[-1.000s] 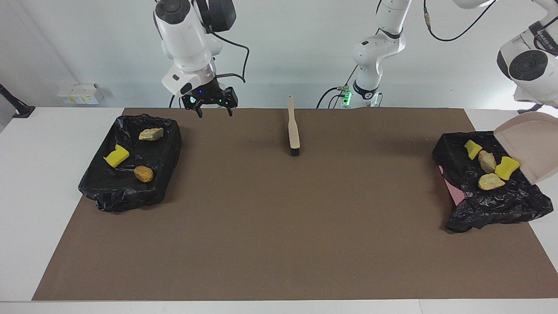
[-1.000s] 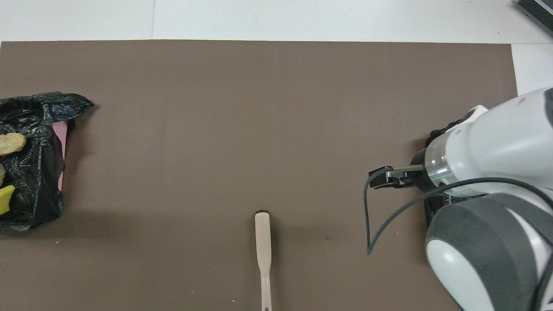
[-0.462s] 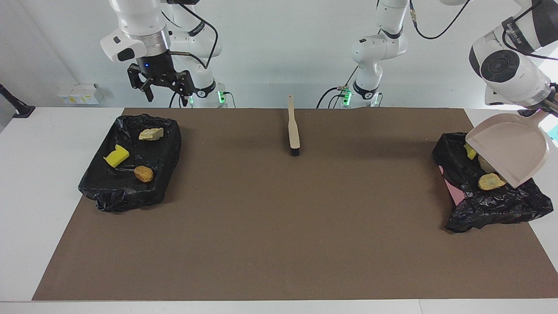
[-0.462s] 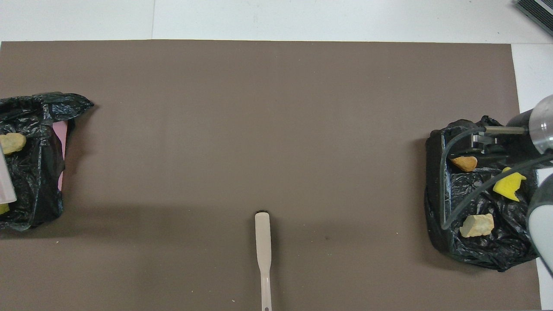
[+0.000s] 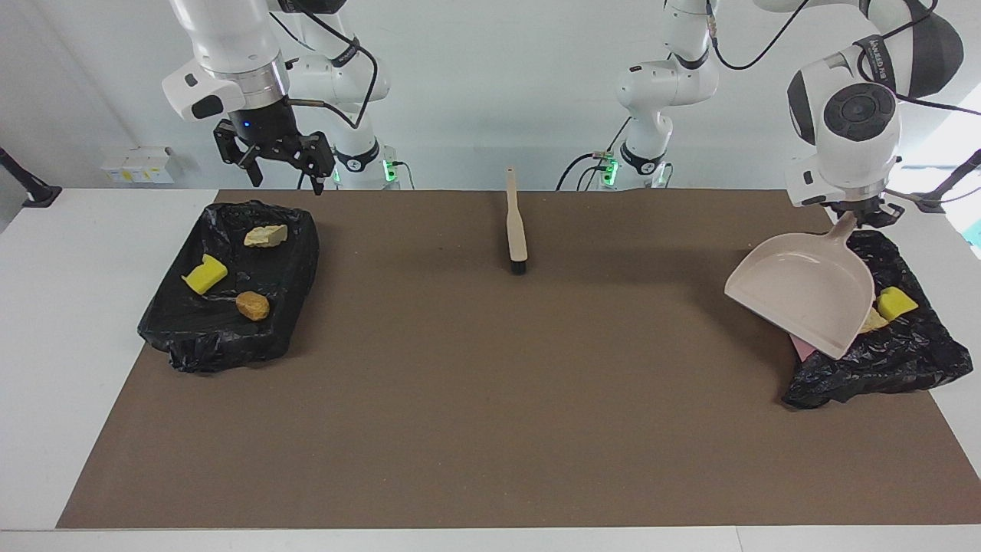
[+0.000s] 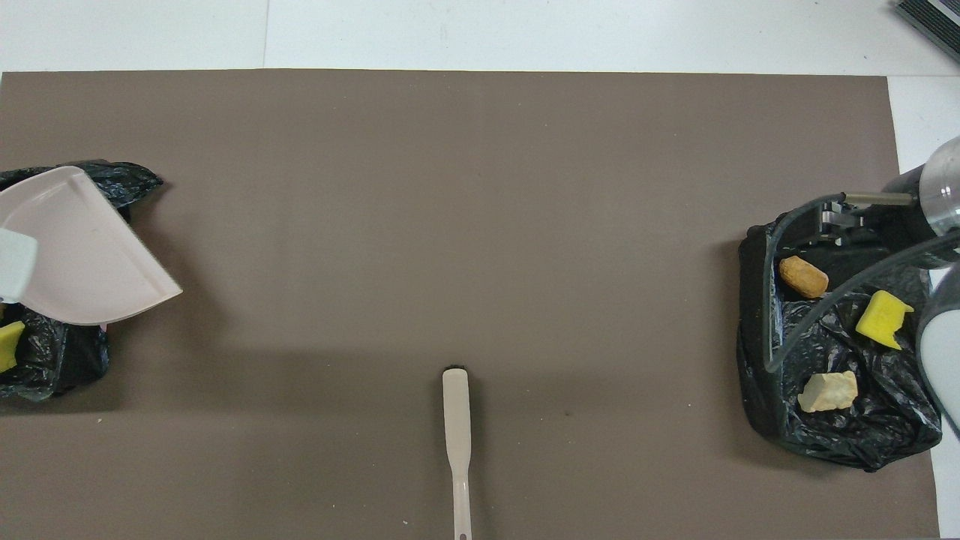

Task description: Sweep and dump trash in bin

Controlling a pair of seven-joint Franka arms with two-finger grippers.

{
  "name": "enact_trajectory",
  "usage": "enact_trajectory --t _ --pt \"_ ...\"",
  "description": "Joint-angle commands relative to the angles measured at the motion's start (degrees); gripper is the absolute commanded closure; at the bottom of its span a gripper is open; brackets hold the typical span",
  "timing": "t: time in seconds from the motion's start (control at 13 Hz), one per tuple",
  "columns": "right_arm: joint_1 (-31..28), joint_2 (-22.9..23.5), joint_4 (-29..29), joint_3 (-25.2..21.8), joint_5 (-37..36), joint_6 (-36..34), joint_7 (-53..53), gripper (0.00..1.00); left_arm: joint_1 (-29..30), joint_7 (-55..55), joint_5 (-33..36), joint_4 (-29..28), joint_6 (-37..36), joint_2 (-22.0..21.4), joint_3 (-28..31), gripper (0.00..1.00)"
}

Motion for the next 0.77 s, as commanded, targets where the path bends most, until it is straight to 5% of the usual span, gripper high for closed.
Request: enact_trajectory --t 0.0,0.69 --pt "-1.83 0.90 1.44 0.66 0.31 -0.02 -0.56 0.00 -3.05 -10.86 -9.16 0.03 -1.50 -1.20 0.95 1.00" --pt "9.41 0.37 1.18 -14.02 3.13 -1.60 -2.40 0.00 -19.30 -47.52 -28.35 0.03 3.76 -0.51 0.68 1.00"
